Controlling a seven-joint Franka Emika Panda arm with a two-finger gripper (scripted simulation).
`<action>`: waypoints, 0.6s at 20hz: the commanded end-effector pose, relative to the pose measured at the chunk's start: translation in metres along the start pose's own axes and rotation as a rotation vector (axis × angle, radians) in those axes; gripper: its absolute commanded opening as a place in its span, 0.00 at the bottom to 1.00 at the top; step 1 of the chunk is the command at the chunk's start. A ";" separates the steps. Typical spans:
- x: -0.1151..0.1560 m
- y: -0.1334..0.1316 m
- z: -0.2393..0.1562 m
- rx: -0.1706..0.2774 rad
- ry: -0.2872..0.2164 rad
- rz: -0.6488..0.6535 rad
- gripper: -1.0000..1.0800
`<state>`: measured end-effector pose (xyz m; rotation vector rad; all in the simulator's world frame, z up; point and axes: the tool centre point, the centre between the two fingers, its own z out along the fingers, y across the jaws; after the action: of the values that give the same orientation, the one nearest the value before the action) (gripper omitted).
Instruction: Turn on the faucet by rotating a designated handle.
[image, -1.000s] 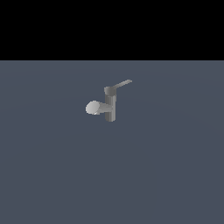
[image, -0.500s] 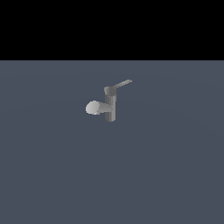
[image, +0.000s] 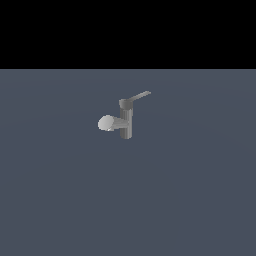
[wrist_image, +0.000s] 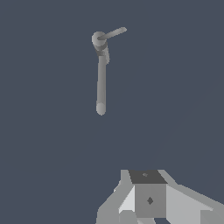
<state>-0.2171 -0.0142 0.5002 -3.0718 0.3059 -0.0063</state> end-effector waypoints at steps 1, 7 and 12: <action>0.015 -0.002 0.003 0.008 -0.003 0.052 0.00; 0.062 -0.006 0.016 0.027 -0.011 0.214 0.00; 0.102 -0.008 0.033 0.038 -0.019 0.359 0.00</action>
<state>-0.1273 -0.0235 0.4735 -2.9510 0.7733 0.0272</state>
